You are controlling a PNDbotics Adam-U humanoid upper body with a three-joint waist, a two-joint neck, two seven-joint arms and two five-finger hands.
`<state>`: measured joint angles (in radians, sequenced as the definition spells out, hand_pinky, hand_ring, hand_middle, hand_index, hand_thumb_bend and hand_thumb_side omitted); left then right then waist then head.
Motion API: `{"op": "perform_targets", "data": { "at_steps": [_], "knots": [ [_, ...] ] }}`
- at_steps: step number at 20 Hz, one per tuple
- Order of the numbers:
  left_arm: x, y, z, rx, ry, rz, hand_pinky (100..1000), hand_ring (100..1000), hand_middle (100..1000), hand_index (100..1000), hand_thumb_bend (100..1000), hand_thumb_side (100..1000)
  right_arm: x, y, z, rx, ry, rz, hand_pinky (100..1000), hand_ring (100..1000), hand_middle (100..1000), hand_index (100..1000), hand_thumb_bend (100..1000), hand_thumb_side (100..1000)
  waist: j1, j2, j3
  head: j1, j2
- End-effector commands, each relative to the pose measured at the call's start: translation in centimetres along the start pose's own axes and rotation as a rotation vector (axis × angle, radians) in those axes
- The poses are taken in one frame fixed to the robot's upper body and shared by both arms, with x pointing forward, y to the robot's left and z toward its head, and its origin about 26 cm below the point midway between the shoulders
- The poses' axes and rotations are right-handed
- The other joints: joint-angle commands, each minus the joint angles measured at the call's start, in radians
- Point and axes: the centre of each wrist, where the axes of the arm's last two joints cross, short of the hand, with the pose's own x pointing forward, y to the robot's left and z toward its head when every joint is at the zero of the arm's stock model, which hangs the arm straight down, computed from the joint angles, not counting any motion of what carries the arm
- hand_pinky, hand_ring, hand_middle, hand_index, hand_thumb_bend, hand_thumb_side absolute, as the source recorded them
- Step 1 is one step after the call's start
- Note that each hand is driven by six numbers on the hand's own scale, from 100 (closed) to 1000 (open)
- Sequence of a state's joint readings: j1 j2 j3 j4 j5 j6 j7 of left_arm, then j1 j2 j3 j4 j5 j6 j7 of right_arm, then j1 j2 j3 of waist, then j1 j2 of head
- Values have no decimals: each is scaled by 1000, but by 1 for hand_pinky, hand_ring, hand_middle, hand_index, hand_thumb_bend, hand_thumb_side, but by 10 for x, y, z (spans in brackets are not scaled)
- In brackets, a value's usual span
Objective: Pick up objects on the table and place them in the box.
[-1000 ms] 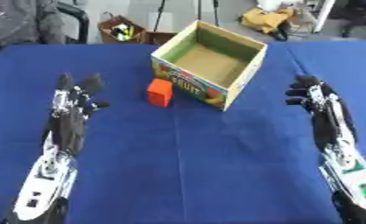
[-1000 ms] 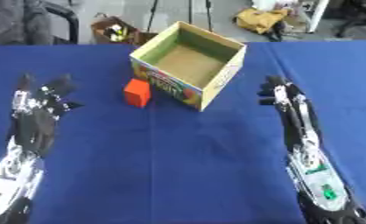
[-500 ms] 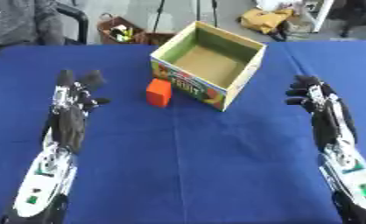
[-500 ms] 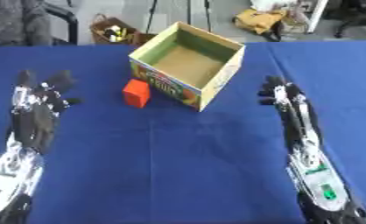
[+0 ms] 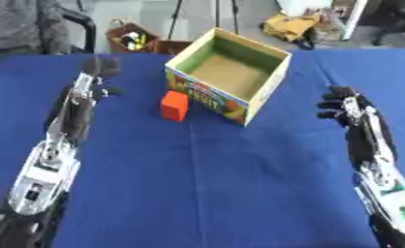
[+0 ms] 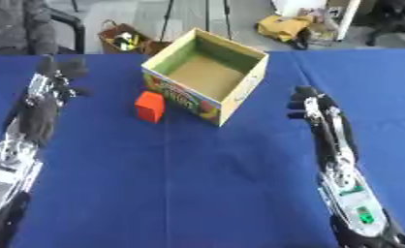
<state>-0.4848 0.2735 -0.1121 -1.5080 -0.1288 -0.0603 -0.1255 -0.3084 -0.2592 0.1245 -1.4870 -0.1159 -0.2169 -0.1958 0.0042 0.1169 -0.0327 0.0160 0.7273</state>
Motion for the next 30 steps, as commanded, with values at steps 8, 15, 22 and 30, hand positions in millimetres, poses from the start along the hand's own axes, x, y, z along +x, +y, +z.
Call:
{"op": "perform_targets", "data": {
  "at_steps": [8, 15, 22, 30],
  "knots": [
    [16, 9, -58, -285, 90, -668, 709, 804, 787, 794, 458, 779, 8, 0, -4, 19, -26, 4, 613, 655, 632, 766, 100, 774, -3, -18, -7, 9, -11],
    [4, -8, -85, -429, 145, -895, 718, 776, 761, 780, 582, 698, 7, 1, -4, 24, -25, 4, 613, 654, 632, 766, 100, 774, 2, -16, -22, 15, -10],
    [-12, -19, -100, -535, 159, -1029, 744, 781, 769, 799, 651, 588, 7, 2, -4, 33, -23, 4, 613, 654, 632, 765, 100, 774, 6, -16, -42, 22, -12],
    [-25, -15, -102, -600, 191, -1087, 762, 789, 781, 824, 594, 491, 7, 3, -4, 40, -22, 3, 613, 655, 632, 765, 100, 775, 10, -17, -62, 25, -14]
  ]
}}
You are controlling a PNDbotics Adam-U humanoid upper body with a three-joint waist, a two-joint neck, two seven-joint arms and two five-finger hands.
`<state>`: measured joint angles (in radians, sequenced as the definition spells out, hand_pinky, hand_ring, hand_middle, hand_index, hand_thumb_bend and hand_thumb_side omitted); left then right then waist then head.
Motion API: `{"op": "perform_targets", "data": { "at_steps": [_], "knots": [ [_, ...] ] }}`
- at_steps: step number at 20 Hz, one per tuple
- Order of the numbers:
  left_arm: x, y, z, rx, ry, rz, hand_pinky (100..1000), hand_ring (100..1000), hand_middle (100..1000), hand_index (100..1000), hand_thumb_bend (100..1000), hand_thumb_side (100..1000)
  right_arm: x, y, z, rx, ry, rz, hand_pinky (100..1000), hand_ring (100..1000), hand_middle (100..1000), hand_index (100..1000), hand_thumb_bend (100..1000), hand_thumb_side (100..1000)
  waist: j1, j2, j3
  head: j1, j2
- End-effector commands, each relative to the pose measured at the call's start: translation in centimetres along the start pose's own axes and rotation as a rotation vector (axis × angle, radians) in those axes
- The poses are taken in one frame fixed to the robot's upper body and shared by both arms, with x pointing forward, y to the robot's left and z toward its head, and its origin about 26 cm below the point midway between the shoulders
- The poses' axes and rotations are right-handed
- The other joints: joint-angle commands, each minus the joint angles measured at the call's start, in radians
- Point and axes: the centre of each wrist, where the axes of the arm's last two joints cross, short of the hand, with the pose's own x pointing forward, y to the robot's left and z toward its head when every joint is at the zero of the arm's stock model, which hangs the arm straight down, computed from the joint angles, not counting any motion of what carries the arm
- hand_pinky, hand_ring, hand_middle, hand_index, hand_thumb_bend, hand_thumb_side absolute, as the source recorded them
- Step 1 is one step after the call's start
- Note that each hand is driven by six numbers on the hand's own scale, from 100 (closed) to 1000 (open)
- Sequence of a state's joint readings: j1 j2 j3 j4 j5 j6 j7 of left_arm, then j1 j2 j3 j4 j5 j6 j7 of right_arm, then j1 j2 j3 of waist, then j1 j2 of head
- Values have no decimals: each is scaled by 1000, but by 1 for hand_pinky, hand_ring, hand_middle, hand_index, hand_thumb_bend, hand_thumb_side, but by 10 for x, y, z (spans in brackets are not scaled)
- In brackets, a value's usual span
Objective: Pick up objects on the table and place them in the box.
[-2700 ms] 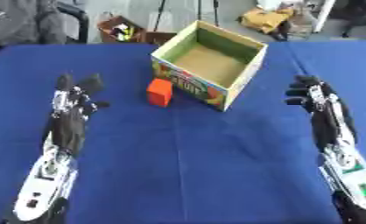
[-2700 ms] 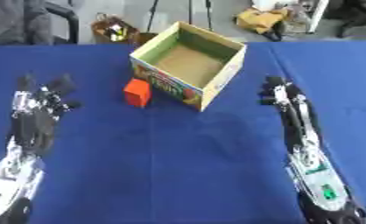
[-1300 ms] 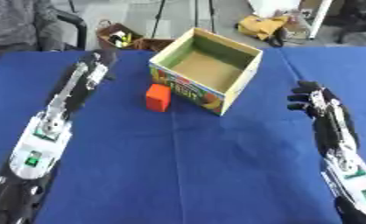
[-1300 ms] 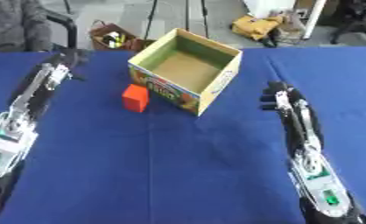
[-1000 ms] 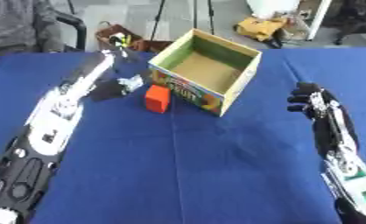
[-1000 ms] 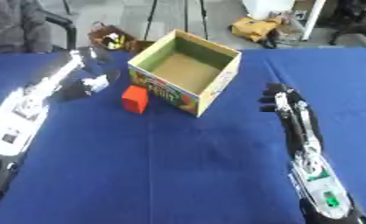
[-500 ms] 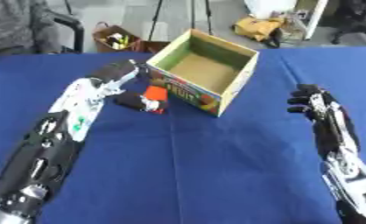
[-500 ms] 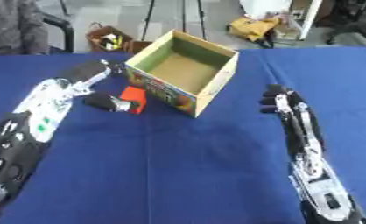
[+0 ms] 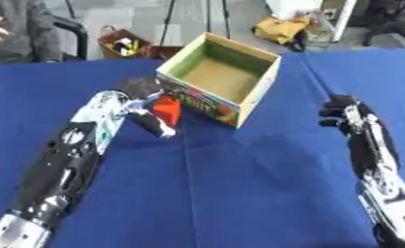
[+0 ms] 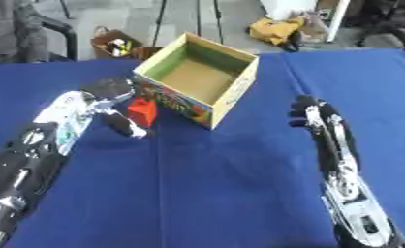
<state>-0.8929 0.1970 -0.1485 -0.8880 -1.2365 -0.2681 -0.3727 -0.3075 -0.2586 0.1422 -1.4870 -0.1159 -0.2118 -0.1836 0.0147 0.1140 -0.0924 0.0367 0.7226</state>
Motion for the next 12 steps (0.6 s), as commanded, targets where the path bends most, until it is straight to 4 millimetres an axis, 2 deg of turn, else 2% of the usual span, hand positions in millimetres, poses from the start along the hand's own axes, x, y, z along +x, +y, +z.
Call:
{"op": "perform_targets", "data": {
  "at_steps": [1, 12],
  "knots": [
    [-7, 12, 0, 5, 9, -28, 764, 789, 780, 825, 582, 479, 7, -2, -5, 12, -30, 5, 613, 655, 632, 765, 100, 775, 0, -14, -4, 5, -8],
    [-23, 31, 7, -22, 17, -61, 772, 787, 772, 829, 490, 399, 6, -2, -4, 18, -25, 8, 612, 655, 633, 765, 100, 776, 9, -15, -24, 1, -2]
  ]
}}
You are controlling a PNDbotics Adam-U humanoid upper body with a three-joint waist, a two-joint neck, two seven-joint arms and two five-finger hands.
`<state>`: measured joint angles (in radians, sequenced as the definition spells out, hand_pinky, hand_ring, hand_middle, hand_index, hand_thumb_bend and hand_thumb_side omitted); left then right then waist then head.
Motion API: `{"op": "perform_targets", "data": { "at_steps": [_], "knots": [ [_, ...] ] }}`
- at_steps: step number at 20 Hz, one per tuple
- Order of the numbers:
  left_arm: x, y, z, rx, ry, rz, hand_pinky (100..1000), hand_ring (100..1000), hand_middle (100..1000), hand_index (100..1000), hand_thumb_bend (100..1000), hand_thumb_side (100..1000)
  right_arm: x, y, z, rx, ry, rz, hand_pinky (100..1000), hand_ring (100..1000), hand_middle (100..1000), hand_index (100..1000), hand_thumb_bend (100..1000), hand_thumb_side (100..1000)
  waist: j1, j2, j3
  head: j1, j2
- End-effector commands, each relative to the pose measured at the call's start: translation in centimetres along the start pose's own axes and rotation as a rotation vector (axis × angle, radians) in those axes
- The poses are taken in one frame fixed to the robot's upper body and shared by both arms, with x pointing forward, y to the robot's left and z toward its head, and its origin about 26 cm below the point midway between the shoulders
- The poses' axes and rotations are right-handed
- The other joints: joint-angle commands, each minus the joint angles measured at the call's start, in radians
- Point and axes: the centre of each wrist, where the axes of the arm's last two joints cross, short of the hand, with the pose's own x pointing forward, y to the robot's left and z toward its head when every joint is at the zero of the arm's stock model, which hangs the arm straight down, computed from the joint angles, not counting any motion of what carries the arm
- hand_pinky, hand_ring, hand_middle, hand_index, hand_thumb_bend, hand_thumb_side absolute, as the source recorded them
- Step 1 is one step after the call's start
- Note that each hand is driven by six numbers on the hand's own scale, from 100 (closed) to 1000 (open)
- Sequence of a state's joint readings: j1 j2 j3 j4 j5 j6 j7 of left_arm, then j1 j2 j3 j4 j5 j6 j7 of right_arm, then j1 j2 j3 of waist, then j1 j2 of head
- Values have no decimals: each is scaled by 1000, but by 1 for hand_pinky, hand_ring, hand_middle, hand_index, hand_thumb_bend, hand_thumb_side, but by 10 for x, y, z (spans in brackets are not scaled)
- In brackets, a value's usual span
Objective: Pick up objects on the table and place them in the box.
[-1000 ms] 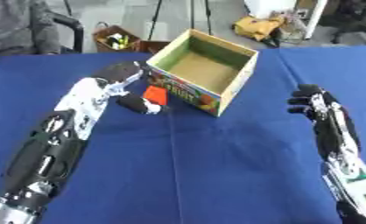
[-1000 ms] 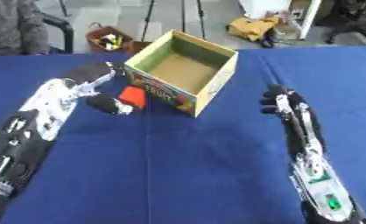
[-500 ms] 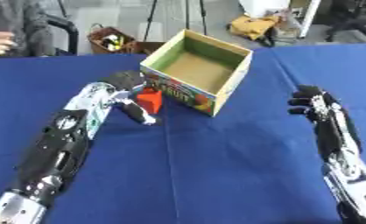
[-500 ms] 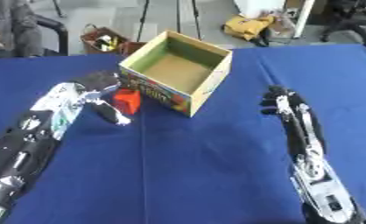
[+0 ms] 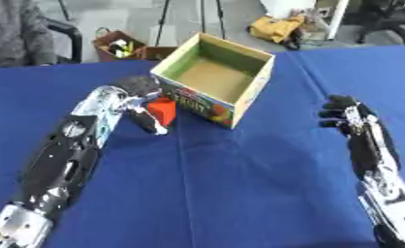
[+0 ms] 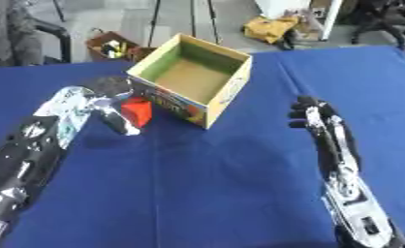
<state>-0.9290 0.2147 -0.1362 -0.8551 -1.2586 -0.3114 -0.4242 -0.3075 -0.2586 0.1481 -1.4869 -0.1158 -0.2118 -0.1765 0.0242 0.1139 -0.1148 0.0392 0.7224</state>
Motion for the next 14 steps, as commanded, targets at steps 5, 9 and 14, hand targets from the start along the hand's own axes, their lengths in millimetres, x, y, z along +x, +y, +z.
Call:
{"op": "perform_targets", "data": {
  "at_steps": [5, 9, 14],
  "knots": [
    [-19, 28, 12, 40, 26, -9, 772, 785, 760, 828, 484, 398, 5, -4, -4, 4, -24, 10, 612, 655, 633, 765, 100, 776, 4, -18, -1, -5, 3],
    [-22, 33, 15, 28, 22, -2, 771, 782, 741, 827, 477, 393, 5, -4, -4, 4, -21, 10, 612, 655, 632, 765, 100, 776, 6, -21, 1, -6, 6],
    [-26, 37, 19, -10, 28, -16, 772, 765, 737, 826, 463, 362, 4, -4, -3, 2, -19, 12, 612, 655, 632, 765, 100, 776, 8, -23, 1, -8, 6]
  ]
}}
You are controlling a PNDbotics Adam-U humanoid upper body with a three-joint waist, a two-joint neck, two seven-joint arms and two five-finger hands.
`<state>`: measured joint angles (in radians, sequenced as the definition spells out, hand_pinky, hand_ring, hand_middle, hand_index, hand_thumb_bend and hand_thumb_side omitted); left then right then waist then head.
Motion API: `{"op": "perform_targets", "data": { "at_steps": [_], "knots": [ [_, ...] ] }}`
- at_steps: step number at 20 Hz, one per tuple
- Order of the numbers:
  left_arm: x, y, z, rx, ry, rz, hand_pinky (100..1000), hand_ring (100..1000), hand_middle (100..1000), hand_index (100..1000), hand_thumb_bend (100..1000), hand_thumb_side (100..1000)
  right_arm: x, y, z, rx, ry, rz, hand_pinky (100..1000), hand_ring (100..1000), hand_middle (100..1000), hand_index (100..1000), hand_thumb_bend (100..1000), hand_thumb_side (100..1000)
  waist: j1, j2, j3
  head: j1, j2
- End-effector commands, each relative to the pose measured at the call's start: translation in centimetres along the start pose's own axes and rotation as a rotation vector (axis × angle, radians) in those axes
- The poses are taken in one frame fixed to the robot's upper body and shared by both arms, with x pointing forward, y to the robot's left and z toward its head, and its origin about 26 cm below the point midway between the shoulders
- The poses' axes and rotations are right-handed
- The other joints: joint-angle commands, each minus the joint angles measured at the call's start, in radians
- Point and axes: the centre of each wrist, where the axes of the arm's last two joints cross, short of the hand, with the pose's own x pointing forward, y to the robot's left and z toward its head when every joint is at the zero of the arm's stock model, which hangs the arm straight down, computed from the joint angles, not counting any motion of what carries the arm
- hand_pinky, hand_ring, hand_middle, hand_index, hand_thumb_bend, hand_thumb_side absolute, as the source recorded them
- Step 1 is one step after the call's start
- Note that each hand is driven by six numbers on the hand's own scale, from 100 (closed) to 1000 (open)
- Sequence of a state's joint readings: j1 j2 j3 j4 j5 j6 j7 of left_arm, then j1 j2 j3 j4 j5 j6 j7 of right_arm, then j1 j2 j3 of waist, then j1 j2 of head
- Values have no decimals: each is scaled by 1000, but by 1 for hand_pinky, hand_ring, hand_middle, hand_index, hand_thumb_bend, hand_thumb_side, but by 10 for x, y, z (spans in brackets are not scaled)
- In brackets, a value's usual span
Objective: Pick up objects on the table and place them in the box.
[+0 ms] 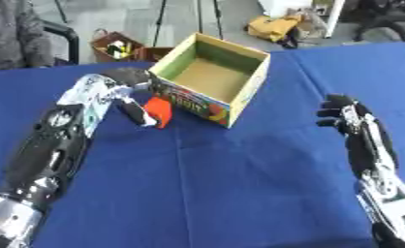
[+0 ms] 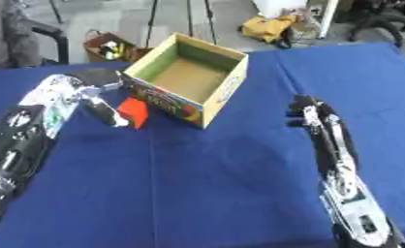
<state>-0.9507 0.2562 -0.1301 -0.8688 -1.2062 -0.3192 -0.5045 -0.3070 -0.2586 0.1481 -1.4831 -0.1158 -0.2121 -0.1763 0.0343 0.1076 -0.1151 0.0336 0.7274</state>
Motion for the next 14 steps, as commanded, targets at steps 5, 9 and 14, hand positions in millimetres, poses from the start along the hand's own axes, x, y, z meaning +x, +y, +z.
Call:
{"op": "perform_targets", "data": {
  "at_steps": [5, 9, 14],
  "knots": [
    [-11, 20, 10, -6, 29, -46, 771, 752, 736, 822, 448, 338, 4, -4, -3, 4, -21, 12, 612, 655, 633, 765, 100, 776, -1, -17, 1, -5, 1],
    [-11, 18, 9, -29, 29, -64, 772, 754, 736, 818, 441, 316, 4, -4, -3, 5, -22, 12, 612, 656, 633, 765, 100, 776, -1, -15, 0, -6, 1],
    [-10, 16, 7, -45, 28, -96, 774, 757, 738, 817, 441, 279, 5, -4, -4, 6, -24, 13, 612, 656, 633, 765, 100, 776, -3, -13, -2, -7, -1]
  ]
}}
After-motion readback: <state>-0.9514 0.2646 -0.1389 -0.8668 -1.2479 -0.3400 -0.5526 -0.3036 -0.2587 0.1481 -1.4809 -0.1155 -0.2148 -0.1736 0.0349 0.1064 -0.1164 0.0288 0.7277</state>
